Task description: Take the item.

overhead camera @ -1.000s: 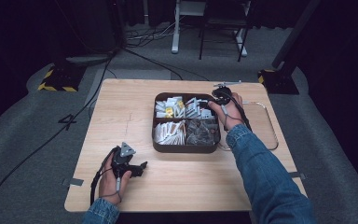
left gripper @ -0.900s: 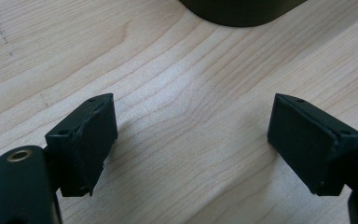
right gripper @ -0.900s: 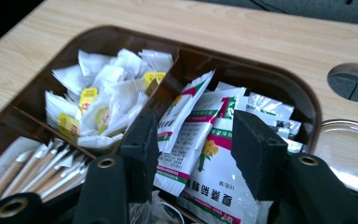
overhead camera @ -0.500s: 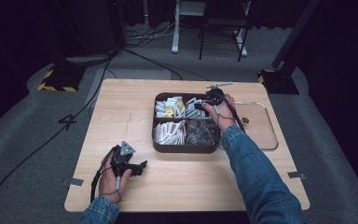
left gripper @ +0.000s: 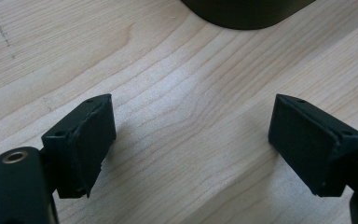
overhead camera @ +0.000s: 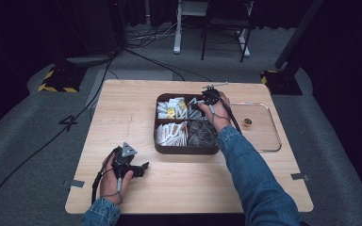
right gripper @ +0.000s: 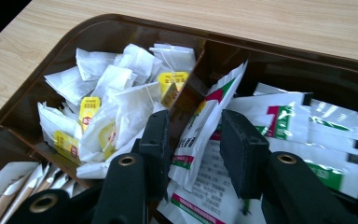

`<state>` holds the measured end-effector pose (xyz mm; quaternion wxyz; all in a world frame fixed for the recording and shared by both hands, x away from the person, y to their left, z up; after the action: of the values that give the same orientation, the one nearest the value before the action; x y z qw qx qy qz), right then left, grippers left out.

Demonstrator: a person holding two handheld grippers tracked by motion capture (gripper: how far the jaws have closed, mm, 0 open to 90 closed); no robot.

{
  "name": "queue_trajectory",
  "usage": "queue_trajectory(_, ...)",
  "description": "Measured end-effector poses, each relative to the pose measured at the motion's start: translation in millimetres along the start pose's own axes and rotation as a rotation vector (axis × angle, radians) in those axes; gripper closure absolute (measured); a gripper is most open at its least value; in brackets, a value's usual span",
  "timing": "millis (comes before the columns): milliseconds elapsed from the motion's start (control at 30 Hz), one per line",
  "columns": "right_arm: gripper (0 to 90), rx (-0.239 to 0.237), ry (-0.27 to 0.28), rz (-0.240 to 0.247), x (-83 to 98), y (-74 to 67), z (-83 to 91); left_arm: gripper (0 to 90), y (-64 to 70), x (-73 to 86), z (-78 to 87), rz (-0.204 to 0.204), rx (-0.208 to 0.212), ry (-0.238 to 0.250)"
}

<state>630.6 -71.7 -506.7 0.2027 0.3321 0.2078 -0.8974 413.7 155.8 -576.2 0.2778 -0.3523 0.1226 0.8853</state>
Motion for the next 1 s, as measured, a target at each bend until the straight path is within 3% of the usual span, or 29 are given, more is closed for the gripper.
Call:
queue_trajectory(333, 65.5, 0.025, -0.024, -0.012, -0.3, 2.4, -14.8, 15.4, -0.2, 0.0, 0.0, -0.001, -0.001, 0.000)
queue_trajectory(533, 73.0, 0.031, -0.047, -0.014, 4.8, -1.7, -24.8, 15.5, 0.1, 0.1, 0.1, 0.000, 0.000, 0.000)
queue_trajectory(800, 87.3, 0.064, -0.055, -0.034, 4.3, 1.0, -21.9, 15.5, 0.2, 0.5, 0.4, 0.001, -0.001, -0.003)
queue_trajectory(1000, 88.2, 0.055, -0.045, -0.067, 2.9, 2.1, -14.9, 15.4, 0.0, 0.3, 0.2, 0.001, -0.001, -0.002)
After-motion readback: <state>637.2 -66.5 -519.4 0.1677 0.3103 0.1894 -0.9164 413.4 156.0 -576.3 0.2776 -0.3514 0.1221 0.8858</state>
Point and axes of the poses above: each handheld gripper's, and its own axes: z roughly backward along the jaws, x roughly out of its underside, y roughly to its right, the point moved 10 cm from there along -z, roughly forward along the jaws
